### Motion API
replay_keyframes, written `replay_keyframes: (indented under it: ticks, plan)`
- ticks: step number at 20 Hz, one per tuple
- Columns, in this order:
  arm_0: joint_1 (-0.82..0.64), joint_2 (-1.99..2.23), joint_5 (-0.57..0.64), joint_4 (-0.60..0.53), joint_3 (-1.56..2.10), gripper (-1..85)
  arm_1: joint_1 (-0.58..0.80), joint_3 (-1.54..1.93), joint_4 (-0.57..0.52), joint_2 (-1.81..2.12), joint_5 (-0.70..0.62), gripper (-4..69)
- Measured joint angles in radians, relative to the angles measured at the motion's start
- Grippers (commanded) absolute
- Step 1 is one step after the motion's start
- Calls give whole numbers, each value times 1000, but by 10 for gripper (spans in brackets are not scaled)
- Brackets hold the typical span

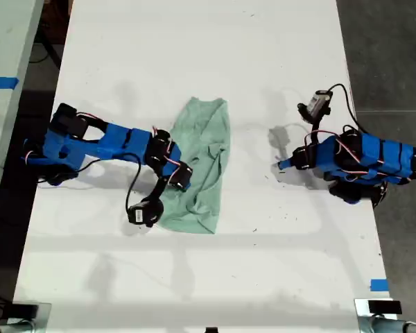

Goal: Fold t shirt

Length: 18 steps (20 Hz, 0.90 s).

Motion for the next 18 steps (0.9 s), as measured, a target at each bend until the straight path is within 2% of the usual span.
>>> replay_keyframes:
  ticks: [5,6,8,10,15,18]
  plan:
    - [-48,-179,26,-35,-66,82,0,0,0,0,0,-5]
    - [-52,-181,28,-35,-67,74,0,0,0,0,0,-5]
    - [-54,-183,29,-35,-67,6,0,0,0,0,0,-5]
    - [-54,-167,20,-34,-67,-1,0,0,0,0,0,-5]
    - [-48,-2,-124,-18,-67,-1,0,0,0,0,0,-5]
    - [-40,66,-190,-60,-67,27,0,0,0,0,0,-5]
